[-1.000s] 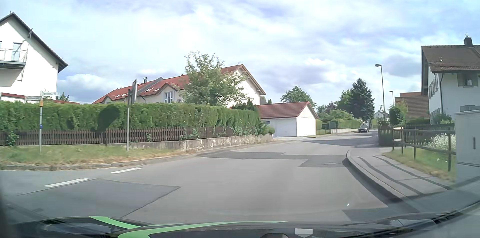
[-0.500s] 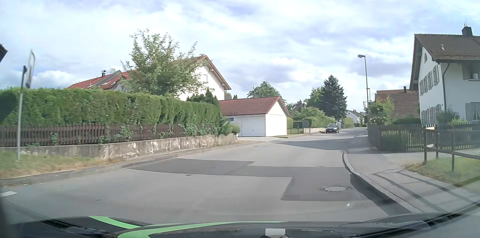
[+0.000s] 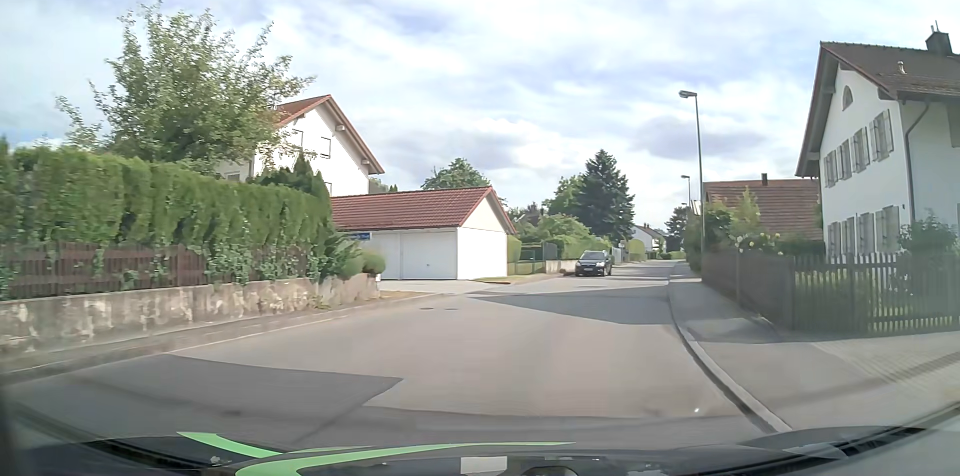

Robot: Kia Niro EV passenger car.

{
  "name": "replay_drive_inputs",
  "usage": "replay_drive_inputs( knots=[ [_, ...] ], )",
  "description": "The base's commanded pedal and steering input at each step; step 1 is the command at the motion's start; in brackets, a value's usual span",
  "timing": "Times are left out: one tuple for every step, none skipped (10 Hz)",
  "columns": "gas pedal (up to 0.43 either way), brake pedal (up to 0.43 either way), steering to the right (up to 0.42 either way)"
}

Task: Follow the waypoints while adhering to traffic rules and regulations

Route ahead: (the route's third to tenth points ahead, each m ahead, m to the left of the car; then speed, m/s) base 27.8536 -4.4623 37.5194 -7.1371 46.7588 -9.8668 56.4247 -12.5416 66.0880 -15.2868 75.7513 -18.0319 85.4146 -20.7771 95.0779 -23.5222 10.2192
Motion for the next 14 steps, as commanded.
replay_drive_inputs(
  knots=[
    [0.169,0.0,0.099],
    [0.189,0.0,0.096],
    [0.189,0.0,0.093],
    [0.189,0.0,0.09],
    [0.189,0.0,0.089],
    [0.189,0.0,0.083],
    [0.189,0.0,0.074],
    [0.189,0.0,0.065],
    [0.197,0.0,0.056],
    [0.197,0.0,0.05],
    [0.197,0.0,0.042],
    [0.197,0.0,0.036],
    [0.197,0.0,0.031],
    [0.197,0.0,0.025]
  ],
)
